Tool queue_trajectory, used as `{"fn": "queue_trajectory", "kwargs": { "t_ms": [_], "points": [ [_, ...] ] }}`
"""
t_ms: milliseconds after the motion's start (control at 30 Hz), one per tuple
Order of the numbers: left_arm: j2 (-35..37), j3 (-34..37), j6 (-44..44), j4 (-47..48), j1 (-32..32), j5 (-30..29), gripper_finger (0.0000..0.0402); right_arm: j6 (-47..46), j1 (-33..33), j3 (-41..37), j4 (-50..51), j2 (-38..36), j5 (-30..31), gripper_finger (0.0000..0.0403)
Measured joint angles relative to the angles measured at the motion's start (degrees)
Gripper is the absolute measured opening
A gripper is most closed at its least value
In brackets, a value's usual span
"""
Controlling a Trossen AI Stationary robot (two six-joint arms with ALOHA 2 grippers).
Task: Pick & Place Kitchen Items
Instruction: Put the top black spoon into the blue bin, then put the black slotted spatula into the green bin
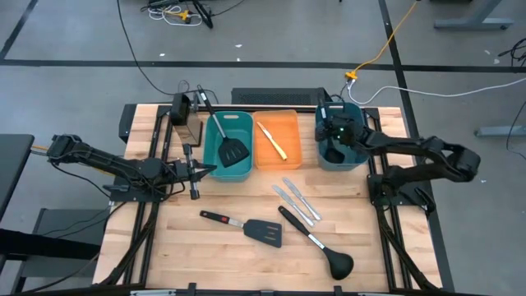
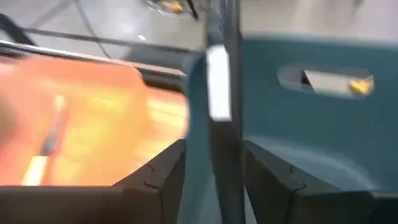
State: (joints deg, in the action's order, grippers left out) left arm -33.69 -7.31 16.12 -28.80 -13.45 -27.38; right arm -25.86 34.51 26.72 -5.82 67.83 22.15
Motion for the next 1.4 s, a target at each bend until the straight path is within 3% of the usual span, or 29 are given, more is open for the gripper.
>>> {"fn": "queue_trajectory", "kwargs": {
  "t_ms": [333,467,533,667,900,1067,1167,1400],
  "points": [
    [-0.02,0.00,-0.19,-0.02,-0.02,0.00,0.0016,6.65,-6.58,0.02,0.83,-19.11,-1.24,0.0110],
    [0.00,0.00,-0.20,-0.02,-0.02,0.00,0.0016,10.48,-12.18,0.13,1.71,-28.24,-7.45,0.0054],
    [-0.02,0.00,-0.20,0.00,-0.02,0.00,0.0016,15.02,-14.83,0.15,3.47,-32.36,-13.60,0.0019],
    [-0.02,0.00,-0.20,0.00,-0.01,0.01,0.0016,21.82,-20.21,0.19,8.11,-40.06,-25.58,0.0015],
    [-0.02,0.00,-0.22,0.00,-0.02,0.00,0.0016,22.42,-28.89,-0.11,14.84,-49.26,-20.75,0.0006],
    [-0.01,0.00,-0.22,0.00,-0.01,-0.02,0.0016,24.25,-35.62,-7.51,5.59,-52.09,-19.48,0.0004],
    [0.00,0.00,-0.22,0.28,-0.02,0.00,0.0016,24.95,-38.18,-12.99,-0.89,-54.06,-14.03,0.0004],
    [-0.02,0.00,-0.22,1.22,-0.02,0.00,0.0016,25.41,-39.31,-18.88,-3.78,-60.83,-12.62,0.0002]
  ]
}}
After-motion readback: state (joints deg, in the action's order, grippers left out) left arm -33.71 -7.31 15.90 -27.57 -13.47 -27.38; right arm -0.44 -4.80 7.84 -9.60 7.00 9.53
